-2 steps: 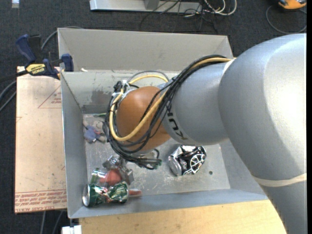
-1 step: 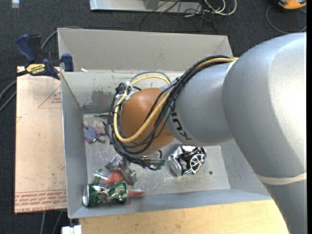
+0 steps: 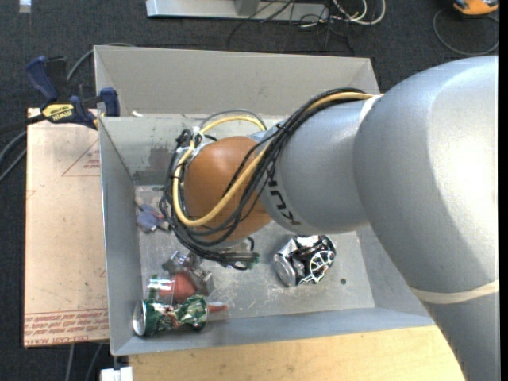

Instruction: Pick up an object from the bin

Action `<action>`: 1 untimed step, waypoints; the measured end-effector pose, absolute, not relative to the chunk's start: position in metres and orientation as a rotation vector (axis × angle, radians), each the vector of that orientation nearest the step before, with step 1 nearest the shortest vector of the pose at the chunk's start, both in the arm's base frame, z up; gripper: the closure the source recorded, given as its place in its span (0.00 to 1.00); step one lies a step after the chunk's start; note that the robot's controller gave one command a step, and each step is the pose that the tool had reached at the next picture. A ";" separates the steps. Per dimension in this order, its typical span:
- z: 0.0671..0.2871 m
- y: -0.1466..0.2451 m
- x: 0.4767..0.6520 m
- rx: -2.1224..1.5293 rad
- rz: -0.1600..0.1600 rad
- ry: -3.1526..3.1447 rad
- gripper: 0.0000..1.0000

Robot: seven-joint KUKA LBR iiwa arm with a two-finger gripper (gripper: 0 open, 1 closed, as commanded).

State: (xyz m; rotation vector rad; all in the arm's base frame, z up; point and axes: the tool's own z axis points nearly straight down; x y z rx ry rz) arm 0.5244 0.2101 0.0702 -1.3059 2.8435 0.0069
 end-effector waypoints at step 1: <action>0.070 0.190 0.518 -1.316 0.008 2.839 1.00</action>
Offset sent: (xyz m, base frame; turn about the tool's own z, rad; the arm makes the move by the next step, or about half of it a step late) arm -0.0193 -0.0128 0.0053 -0.0103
